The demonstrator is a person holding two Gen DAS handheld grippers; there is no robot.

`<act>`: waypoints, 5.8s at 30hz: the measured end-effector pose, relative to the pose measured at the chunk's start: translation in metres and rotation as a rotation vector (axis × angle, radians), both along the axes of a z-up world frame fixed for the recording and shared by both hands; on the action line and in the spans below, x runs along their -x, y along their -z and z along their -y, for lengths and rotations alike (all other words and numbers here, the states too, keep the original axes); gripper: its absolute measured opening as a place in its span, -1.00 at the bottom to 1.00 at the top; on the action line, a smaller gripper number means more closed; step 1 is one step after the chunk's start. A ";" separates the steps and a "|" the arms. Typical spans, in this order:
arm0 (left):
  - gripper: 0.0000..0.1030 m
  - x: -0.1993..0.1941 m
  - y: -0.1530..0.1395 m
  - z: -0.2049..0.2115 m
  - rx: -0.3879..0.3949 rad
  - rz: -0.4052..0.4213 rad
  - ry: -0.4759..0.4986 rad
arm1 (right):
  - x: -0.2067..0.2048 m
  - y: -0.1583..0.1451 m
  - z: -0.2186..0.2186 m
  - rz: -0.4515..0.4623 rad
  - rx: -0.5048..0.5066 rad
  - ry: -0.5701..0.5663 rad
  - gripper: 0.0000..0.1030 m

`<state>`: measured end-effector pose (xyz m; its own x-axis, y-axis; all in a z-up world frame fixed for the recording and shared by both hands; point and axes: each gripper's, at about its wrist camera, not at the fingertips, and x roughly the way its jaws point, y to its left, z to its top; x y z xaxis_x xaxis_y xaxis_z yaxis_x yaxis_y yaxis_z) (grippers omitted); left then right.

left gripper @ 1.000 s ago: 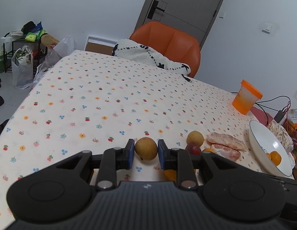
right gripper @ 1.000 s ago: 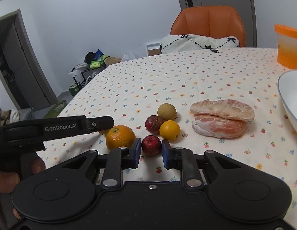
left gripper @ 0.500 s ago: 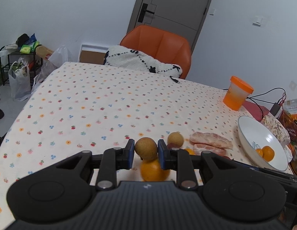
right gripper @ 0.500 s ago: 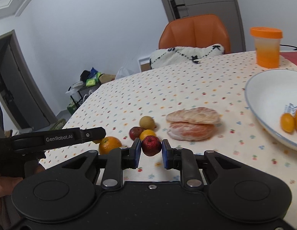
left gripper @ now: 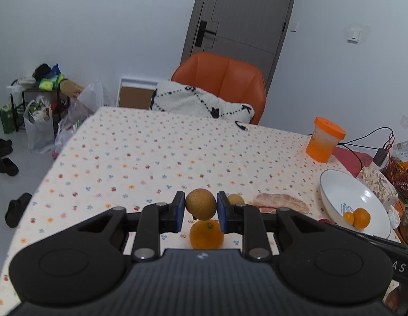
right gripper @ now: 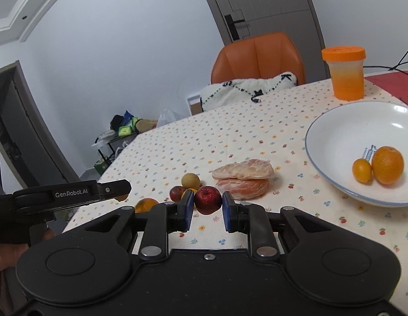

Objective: Organize fruits
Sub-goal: 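Carry the red plum with the right tool onto the white plate and release, then withdraw the right tool from the plate toward the remaining fruits, then close the left tool's fingers on the large orange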

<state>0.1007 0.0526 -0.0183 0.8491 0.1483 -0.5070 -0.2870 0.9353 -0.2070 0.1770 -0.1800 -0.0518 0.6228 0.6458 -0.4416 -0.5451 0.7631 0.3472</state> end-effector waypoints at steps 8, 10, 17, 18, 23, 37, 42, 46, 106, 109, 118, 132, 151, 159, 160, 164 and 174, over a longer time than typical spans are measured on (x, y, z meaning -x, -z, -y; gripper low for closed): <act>-0.53 0.002 -0.006 0.021 -0.016 0.011 0.036 | 0.006 -0.008 0.015 0.020 -0.036 -0.003 -0.58; -0.53 0.002 -0.006 0.026 -0.014 0.015 0.051 | 0.007 -0.010 0.019 0.027 -0.039 0.005 -0.58; -0.53 -0.010 -0.008 0.045 -0.019 0.024 0.113 | 0.008 -0.015 0.035 0.044 -0.036 0.051 -0.58; -0.53 -0.012 -0.008 0.048 -0.018 0.024 0.125 | 0.008 -0.015 0.038 0.047 -0.035 0.060 -0.58; -0.53 -0.028 -0.008 0.067 -0.019 0.022 0.176 | 0.007 -0.016 0.055 0.054 -0.033 0.115 -0.58; -0.53 -0.067 0.003 0.126 -0.025 -0.005 0.307 | -0.005 -0.009 0.115 0.060 -0.017 0.269 -0.58; -0.53 -0.079 0.008 0.140 -0.037 -0.024 0.334 | -0.011 -0.003 0.131 0.049 -0.022 0.313 -0.58; -0.53 -0.089 0.012 0.149 -0.046 -0.038 0.346 | -0.017 0.001 0.140 0.042 -0.027 0.333 -0.58; 0.78 -0.090 0.008 0.127 -0.083 -0.015 0.245 | -0.021 0.009 0.137 0.060 -0.023 0.364 0.41; 0.81 -0.083 0.008 0.119 -0.076 -0.014 0.230 | -0.018 0.006 0.134 0.069 -0.025 0.365 0.54; 0.83 -0.067 0.006 0.099 -0.059 -0.005 0.197 | -0.010 -0.001 0.124 0.100 -0.030 0.356 0.85; 0.83 -0.032 -0.003 0.056 -0.025 0.016 0.125 | 0.004 -0.010 0.103 0.143 -0.020 0.307 0.86; 0.83 -0.009 0.010 0.014 0.013 0.004 0.032 | 0.011 -0.017 0.068 0.153 0.007 0.233 1.00; 0.83 -0.009 0.024 0.002 0.025 -0.023 0.024 | 0.008 -0.013 0.053 0.136 0.033 0.199 1.00; 0.83 -0.010 0.026 0.001 0.028 -0.026 0.020 | 0.007 -0.012 0.051 0.131 0.037 0.195 1.00; 0.83 -0.012 0.034 -0.002 0.027 -0.042 0.025 | 0.004 -0.007 0.040 0.095 0.046 0.154 1.00; 0.68 -0.020 0.048 -0.006 0.055 -0.052 0.052 | -0.004 0.003 0.010 0.075 0.100 0.108 0.99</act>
<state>0.1209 0.0583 -0.0666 0.8270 0.0754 -0.5571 -0.2501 0.9368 -0.2445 0.1813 -0.1903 -0.0549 0.7200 0.5283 -0.4501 -0.4796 0.8475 0.2275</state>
